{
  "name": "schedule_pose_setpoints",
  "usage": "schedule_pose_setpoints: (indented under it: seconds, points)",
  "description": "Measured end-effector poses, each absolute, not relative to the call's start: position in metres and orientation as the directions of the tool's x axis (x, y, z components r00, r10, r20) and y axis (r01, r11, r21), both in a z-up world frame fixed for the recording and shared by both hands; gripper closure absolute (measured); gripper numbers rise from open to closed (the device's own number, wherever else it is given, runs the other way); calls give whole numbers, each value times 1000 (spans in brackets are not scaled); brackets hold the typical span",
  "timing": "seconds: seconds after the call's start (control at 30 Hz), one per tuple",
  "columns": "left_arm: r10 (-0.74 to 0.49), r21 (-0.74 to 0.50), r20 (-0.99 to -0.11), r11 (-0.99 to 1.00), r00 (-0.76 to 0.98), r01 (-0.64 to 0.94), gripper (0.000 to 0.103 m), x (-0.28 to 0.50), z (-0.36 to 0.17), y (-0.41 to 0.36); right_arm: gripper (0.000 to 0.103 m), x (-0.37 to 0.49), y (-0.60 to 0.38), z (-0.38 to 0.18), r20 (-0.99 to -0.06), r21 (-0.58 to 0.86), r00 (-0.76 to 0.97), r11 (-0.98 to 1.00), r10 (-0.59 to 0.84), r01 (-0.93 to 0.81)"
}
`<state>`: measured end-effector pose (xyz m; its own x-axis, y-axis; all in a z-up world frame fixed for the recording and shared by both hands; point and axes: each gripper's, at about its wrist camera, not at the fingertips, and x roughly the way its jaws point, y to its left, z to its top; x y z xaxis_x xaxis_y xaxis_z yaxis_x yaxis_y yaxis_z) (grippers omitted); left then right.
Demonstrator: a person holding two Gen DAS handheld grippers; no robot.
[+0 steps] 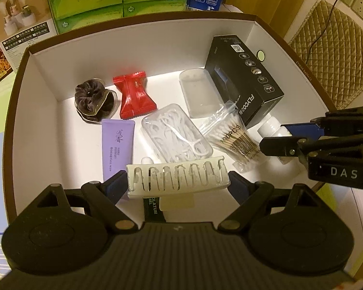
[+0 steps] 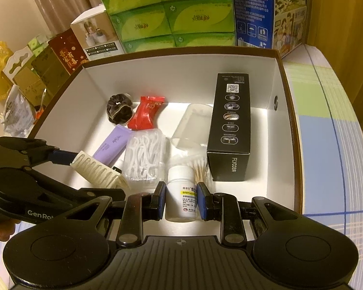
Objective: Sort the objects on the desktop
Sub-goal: 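Open both tools to drop the white holder and pill bottle into the box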
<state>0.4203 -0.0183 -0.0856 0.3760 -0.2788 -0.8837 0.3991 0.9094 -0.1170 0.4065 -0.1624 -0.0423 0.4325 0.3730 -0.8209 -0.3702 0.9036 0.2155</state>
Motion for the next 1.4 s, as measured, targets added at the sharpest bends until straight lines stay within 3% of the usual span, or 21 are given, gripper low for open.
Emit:
schedule_pose_setpoints:
  seconds: [0.43,1.17,1.2,1.23,1.27,1.33,1.4]
  points:
    - [-298,-117,-869,900,395,420,14,418,-73,-17,79,409,-155,-40,-824,210,423,896,378,-392]
    - [-162,33,-851,933,500,358,9,426,-53,2,77,416,-130,-46,-825,214,394,870,405,-444]
    - [-158,36,-850,934,503,355,9,425,-53,3,76,416,-131,-45,-823,222,393,869,410,-441]
    - [-153,40,-849,935,506,351,8,425,-52,4,69,415,-133,-43,-821,228,393,868,415,-440]
    - [-150,44,-848,936,508,349,8,424,-51,4,54,413,-134,-41,-818,227,399,870,414,-437]
    - [-144,51,-845,937,515,345,8,423,-49,5,40,410,-137,-37,-811,215,420,875,408,-435]
    - [-140,57,-840,938,524,342,7,421,-46,5,36,408,-139,-32,-806,219,423,873,413,-436]
